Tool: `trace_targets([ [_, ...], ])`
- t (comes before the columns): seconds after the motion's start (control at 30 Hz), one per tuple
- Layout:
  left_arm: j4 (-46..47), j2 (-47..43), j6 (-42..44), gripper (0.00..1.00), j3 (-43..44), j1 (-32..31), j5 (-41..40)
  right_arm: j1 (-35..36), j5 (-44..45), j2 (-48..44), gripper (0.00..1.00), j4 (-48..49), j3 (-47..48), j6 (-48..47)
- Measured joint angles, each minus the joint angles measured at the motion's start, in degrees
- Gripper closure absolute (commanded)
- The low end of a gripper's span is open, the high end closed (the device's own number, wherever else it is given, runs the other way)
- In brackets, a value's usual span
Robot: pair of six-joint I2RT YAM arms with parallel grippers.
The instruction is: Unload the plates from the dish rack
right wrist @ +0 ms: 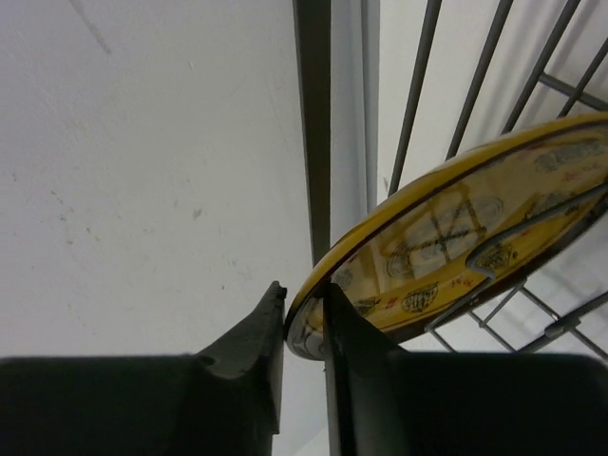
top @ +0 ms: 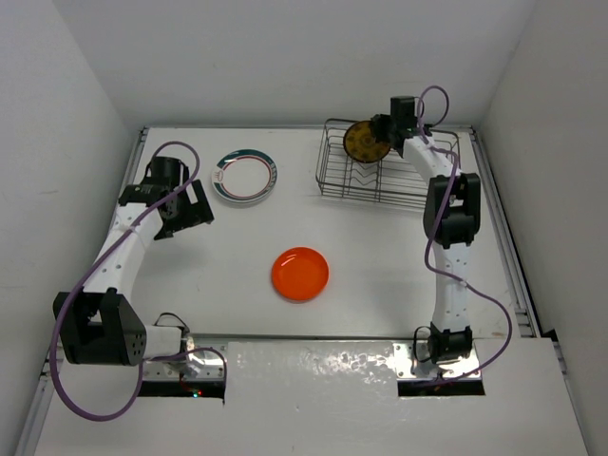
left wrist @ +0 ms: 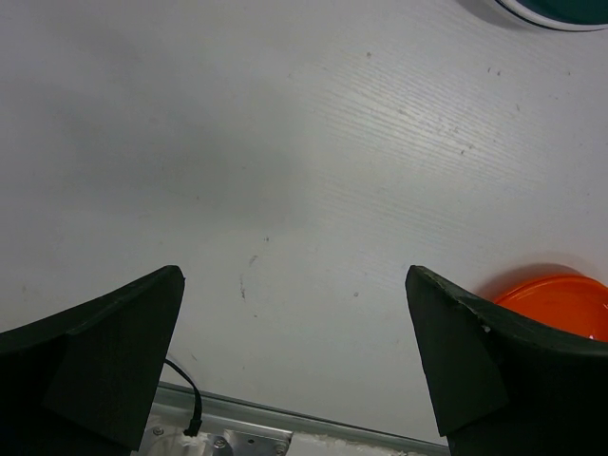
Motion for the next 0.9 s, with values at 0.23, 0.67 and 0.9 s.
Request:
trace_targets([
  [0.23,0.0,0.0,0.0,0.00,0.1,0.0,-0.1,0.0,-0.6,-5.3,0.95,1.2,-5.8,0.8],
  [0.67,-0.4,-0.2,0.0,0.00,0.7,0.0,-0.8,0.0,-4.1,-16.0,1.00,9.7,-12.8,3.0],
  [0.9,-1.4,-1.3,-1.2,0.00,2.3,0.0,-5.6,0.7,-12.2,-27.6,1.00,13.7,-13.9,-1.6],
])
